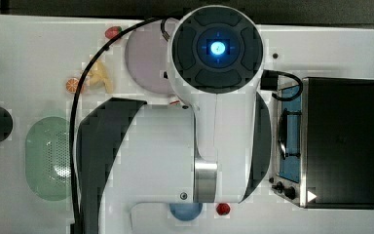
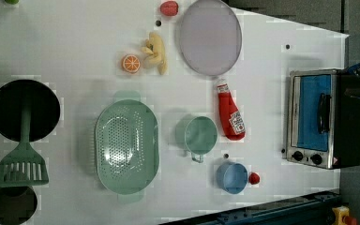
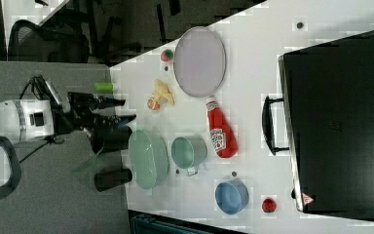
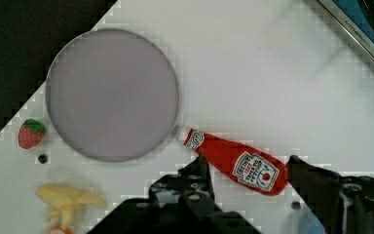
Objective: Pick Ketchup from the table and place it in strainer.
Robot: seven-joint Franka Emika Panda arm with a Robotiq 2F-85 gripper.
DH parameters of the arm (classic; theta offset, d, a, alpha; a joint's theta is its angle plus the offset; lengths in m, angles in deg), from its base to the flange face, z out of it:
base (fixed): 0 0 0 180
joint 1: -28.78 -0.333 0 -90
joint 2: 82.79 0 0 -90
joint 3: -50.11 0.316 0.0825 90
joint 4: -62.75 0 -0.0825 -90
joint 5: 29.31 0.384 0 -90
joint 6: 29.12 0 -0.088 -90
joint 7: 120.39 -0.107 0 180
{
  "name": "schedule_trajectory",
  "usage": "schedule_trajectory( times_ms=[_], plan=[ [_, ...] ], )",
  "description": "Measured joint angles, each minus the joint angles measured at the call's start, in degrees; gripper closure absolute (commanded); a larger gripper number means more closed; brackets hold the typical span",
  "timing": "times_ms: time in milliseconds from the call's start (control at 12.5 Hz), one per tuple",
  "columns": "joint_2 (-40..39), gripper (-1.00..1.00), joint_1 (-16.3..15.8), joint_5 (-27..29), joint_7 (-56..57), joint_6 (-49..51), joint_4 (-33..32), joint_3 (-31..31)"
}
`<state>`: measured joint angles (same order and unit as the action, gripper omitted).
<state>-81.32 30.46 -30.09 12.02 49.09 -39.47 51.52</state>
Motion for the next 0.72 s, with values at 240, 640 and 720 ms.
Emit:
schedule_trajectory(
  times_ms=[240, 640, 720],
  plan=[
    [10.24, -1.00, 4.03, 1.95, 0.00, 9.71, -8.06, 3.67],
    [12.78, -1.00, 4.71, 1.98, 0.21, 8.06, -7.11, 4.75],
    [11.04, -1.00, 4.53, 1.99, 0.56, 5.31, -7.44, 4.85]
  ],
)
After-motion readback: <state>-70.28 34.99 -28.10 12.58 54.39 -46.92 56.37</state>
